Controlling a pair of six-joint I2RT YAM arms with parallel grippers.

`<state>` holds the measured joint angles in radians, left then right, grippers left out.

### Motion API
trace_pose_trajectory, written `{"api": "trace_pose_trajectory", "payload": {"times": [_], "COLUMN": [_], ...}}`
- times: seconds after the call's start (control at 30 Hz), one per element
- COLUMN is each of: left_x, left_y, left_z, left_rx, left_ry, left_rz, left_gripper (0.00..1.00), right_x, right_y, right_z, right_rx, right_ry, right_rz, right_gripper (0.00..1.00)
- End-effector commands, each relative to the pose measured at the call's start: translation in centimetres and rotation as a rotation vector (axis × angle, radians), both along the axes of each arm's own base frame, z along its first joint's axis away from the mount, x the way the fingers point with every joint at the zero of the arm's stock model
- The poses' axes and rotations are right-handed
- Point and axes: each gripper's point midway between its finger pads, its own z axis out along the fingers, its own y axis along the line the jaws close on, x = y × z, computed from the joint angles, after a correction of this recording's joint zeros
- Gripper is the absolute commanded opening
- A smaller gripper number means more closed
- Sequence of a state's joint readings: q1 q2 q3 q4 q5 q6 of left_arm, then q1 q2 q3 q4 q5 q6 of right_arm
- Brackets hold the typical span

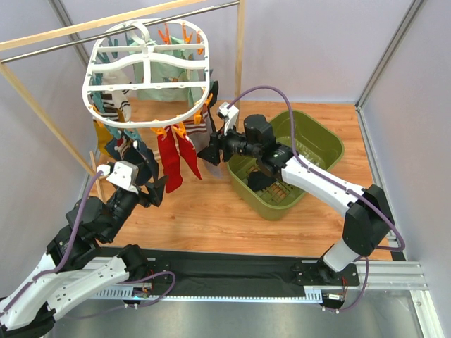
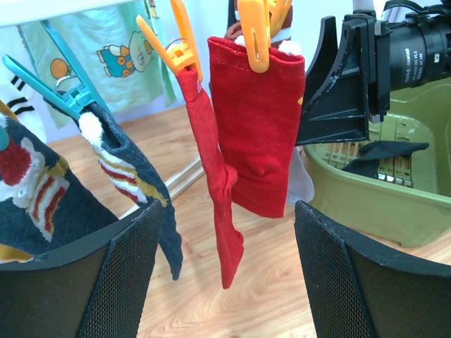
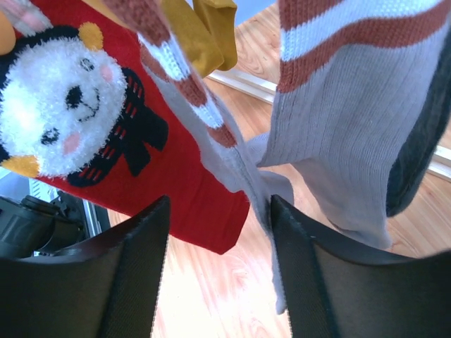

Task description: Remove the socks clipped to the hanger

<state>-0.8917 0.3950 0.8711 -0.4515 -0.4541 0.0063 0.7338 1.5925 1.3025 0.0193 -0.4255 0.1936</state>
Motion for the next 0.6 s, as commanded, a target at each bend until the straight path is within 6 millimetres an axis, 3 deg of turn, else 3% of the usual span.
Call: {"api": "trace_pose_trajectory", "payload": {"times": [0.0, 0.17, 0.27, 0.57], "left_x": [0.2, 0.2, 0.2, 0.1], "left_y": [0.0, 0.1, 0.1, -0.1], "left_z": [0.6, 0.6, 0.6, 0.6], "left_rx": [-0.022, -0.024, -0.024, -0.023], "left_ry": [-0.016, -0.018, -0.018, -0.017], "left_rz": [0.006, 0.008, 0.008, -0.001], "left_gripper": [0.82, 0.82, 0.82, 0.82], "right_x": [-0.5, -1.4, -2.4, -5.7], "right_y": [0.7, 1.5, 2.3, 2.2], "right_z": [2.6, 2.5, 2.6, 2.9], "right_rx": [0.046, 0.053, 0.051, 0.023], "right_ry": [-0.091, -0.088, -0.086, -0.093], "right_rz": [0.011, 0.033, 0.058, 0.143], "right_gripper": [0.59, 0.44, 0.41, 0.56]}}
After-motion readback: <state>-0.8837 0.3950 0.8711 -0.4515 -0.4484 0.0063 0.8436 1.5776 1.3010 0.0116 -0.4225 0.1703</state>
